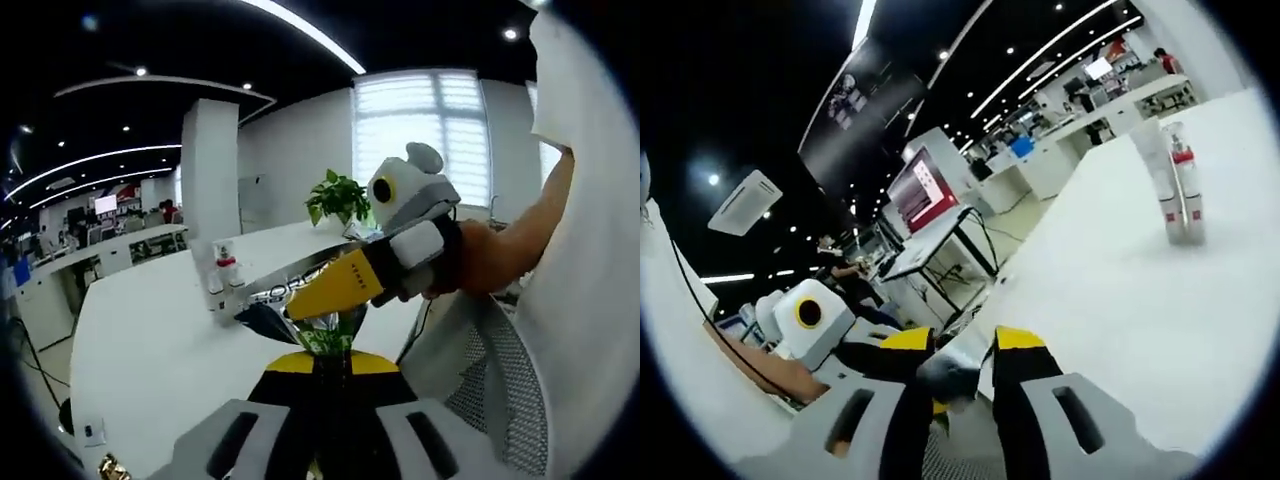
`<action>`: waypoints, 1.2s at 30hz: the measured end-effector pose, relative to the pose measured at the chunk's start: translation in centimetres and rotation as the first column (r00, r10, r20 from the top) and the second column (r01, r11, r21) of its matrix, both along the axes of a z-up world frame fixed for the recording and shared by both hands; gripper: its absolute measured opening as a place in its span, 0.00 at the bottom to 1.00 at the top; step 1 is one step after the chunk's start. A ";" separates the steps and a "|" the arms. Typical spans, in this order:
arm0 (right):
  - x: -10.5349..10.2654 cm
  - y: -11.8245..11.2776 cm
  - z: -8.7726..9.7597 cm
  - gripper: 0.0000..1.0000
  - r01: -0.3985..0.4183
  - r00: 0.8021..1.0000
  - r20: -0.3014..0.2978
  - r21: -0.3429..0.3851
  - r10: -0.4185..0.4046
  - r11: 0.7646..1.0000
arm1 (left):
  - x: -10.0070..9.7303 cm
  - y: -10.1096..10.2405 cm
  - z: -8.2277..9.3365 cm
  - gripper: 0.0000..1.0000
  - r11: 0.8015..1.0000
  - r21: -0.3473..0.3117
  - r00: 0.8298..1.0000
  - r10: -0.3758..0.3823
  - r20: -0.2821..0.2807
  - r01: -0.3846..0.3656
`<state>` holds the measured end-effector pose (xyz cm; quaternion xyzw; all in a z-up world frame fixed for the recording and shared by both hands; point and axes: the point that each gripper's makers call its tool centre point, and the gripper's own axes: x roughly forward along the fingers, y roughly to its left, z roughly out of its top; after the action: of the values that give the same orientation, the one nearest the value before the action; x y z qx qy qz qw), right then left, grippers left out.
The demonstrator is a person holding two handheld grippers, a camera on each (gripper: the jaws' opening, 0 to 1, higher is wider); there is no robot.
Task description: Arrange the skincare products in the storage area until every visible bottle or jar stands upright without overlapping.
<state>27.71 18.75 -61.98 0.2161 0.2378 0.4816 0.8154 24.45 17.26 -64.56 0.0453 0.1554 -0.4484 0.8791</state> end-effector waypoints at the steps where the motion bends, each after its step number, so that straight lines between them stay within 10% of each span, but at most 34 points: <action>1: 0.0 -0.1 0.1 0.18 0.002 1.000 0.003 0.001 -0.002 1.000 | -0.1 -0.1 0.1 0.09 1.000 -0.011 1.000 -0.003 -0.008 0.003; 8: 0.7 -1.2 0.6 0.01 0.032 0.997 0.076 -0.015 -0.031 0.999 | 0.0 0.4 0.0 0.25 0.998 -0.060 0.996 0.027 -0.085 -0.032; 24: 0.8 -1.8 1.7 0.00 0.023 0.996 0.083 0.053 -0.028 0.998 | 1.9 2.2 0.6 0.44 0.970 -0.195 0.977 0.106 -0.186 -0.143; 36: -2.9 -1.0 4.1 0.00 -0.191 0.980 0.095 0.189 0.176 0.963 | -0.2 1.2 1.3 0.48 0.926 -0.374 0.921 -0.094 -0.377 -0.059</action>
<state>24.78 17.77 -57.93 0.2542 0.1763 0.5842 0.7503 24.26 18.47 -63.29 -0.2131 0.2367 -0.4778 0.8187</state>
